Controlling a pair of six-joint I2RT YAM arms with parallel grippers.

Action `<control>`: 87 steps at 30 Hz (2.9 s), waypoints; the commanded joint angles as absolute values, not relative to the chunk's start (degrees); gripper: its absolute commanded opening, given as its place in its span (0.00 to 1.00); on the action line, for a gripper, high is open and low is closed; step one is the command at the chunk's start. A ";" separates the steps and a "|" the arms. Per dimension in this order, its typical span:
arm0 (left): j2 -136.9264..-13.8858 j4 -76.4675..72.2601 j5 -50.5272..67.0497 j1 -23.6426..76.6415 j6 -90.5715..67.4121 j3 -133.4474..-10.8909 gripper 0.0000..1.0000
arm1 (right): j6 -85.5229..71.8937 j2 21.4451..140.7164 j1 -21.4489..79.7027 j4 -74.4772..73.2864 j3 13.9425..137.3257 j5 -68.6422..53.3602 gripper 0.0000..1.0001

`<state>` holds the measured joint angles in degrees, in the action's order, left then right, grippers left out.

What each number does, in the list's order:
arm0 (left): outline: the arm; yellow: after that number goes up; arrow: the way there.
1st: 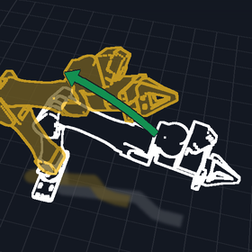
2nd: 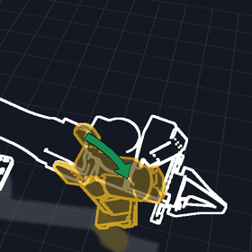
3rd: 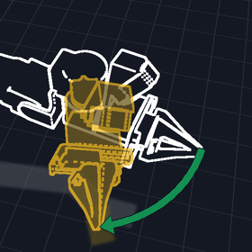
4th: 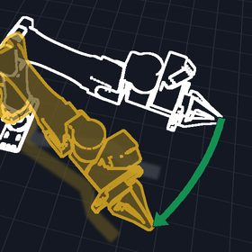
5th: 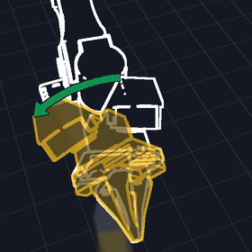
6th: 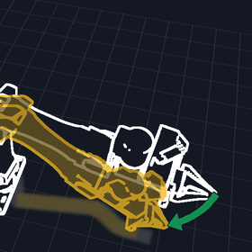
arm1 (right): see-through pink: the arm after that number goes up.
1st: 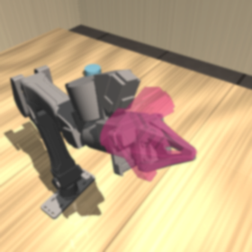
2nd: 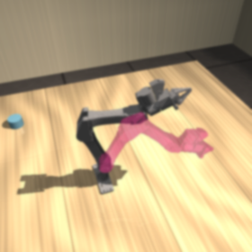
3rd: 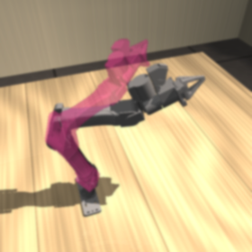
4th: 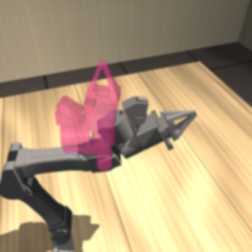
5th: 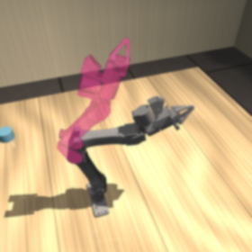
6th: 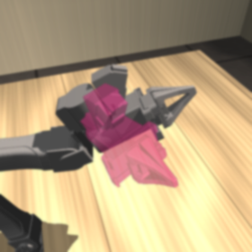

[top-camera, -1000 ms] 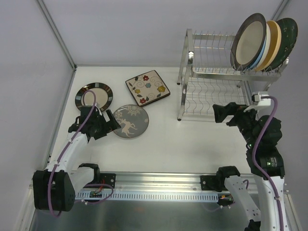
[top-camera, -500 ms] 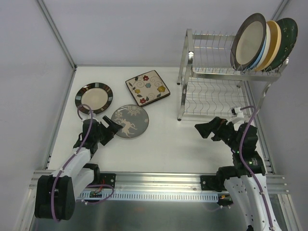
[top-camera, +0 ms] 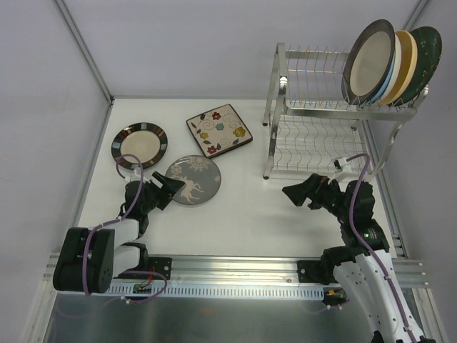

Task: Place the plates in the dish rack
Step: Grab a plate with the left arm, then pass the plate from the left arm to the right

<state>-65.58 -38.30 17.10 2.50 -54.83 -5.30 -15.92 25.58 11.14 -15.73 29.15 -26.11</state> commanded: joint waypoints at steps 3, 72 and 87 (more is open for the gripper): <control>-74.70 -42.79 18.81 1.85 -52.74 -2.37 0.66 | -16.35 26.45 13.44 -12.13 29.44 -25.93 0.99; -25.93 -26.63 43.07 5.54 -69.17 -14.76 0.00 | -30.76 69.87 40.34 25.05 41.49 -25.57 0.39; -26.45 -26.54 42.98 5.71 -67.59 -13.80 0.41 | -27.95 63.81 40.43 18.82 43.24 -23.21 0.01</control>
<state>-26.94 -19.94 41.78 5.34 -67.02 -10.74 -31.00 67.53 40.05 18.20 39.33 -23.49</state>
